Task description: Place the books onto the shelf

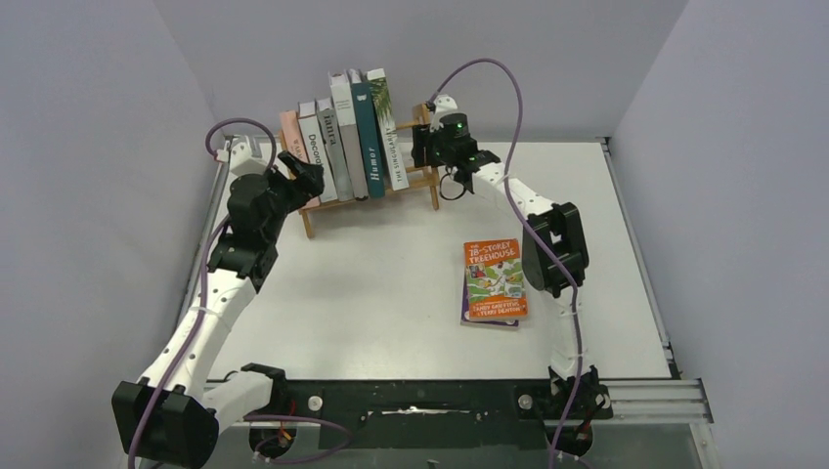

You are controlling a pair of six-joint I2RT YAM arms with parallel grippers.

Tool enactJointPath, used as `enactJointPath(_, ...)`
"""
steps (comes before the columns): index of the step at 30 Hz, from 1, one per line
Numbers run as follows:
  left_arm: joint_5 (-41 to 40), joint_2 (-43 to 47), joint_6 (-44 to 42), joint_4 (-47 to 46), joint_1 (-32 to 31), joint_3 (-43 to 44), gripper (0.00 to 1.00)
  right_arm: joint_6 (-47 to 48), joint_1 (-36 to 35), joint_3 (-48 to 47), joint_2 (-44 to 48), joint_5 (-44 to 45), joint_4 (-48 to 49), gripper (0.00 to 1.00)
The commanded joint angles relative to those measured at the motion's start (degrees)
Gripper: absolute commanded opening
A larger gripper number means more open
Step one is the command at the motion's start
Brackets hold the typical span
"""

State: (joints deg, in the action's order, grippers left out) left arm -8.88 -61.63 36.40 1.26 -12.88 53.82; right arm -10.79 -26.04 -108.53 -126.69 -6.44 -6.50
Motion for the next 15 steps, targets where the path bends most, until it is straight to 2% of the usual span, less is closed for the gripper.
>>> enactJointPath(1, 0.95, 1.03, -0.11, -1.94, 0.34, 0.32, 0.75, 1.18, -1.59, -3.89, -0.09, 6.50, 1.13, 0.57)
enactJointPath(8, 1.23, 1.36, 0.20, -2.05, 0.32, -0.29, 0.75, 0.65, -2.19, -2.50, 0.23, 11.28, 1.43, 0.41)
enactJointPath(15, 1.63, 1.92, 0.80, -2.38, 0.32, -1.29, 0.75, -0.42, -2.18, 1.16, 2.00, 14.46, 2.64, 0.14)
